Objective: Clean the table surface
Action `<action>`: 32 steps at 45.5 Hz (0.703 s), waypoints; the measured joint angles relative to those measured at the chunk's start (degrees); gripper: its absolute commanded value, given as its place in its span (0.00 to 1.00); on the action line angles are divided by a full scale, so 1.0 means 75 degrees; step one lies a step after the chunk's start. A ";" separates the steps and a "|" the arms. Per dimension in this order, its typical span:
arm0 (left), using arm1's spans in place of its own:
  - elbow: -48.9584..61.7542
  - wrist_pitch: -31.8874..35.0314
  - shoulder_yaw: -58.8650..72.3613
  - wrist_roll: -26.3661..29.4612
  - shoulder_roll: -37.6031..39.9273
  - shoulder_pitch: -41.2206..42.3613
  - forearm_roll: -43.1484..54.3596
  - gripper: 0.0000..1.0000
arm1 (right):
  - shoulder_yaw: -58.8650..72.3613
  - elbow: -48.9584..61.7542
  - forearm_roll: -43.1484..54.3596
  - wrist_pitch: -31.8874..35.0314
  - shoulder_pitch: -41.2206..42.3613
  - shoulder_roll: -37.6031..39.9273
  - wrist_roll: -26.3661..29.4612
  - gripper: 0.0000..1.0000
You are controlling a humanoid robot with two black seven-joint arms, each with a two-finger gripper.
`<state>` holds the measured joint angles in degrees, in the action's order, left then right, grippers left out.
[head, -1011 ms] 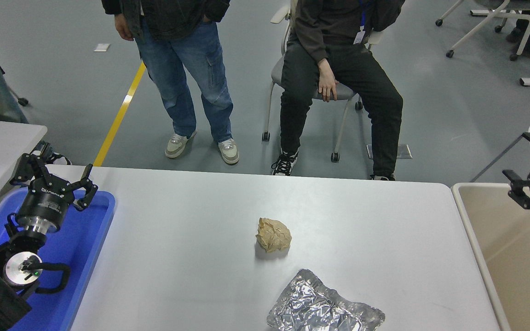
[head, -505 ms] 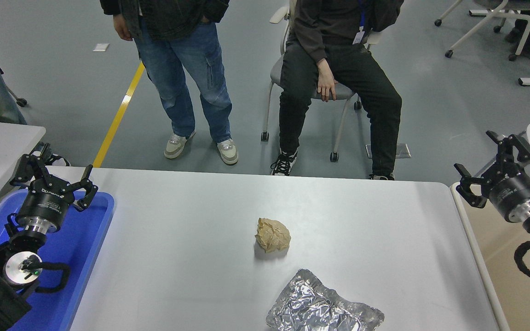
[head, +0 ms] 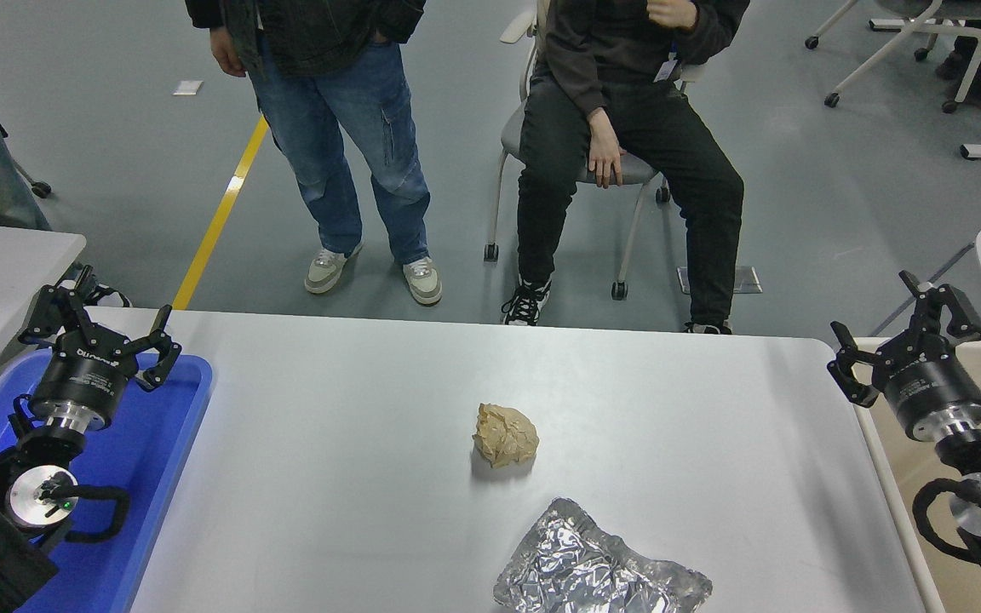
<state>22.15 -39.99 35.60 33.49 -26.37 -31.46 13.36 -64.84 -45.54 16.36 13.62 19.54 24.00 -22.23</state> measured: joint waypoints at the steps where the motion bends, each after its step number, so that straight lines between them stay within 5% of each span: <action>1: 0.0000 0.0000 0.0000 0.0000 0.0000 -0.0001 0.0000 1.00 | 0.0010 0.0028 0.0000 0.0000 0.0001 -0.0036 -0.0074 0.98; 32: 0.0000 0.0000 0.0000 0.0000 0.0000 -0.0001 0.0000 1.00 | 0.0116 0.0363 0.0001 -0.0039 -0.0111 -0.0380 -0.1170 0.98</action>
<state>22.15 -39.99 35.60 33.49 -26.37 -31.47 13.36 -63.97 -42.81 16.36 13.33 18.71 21.15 -31.00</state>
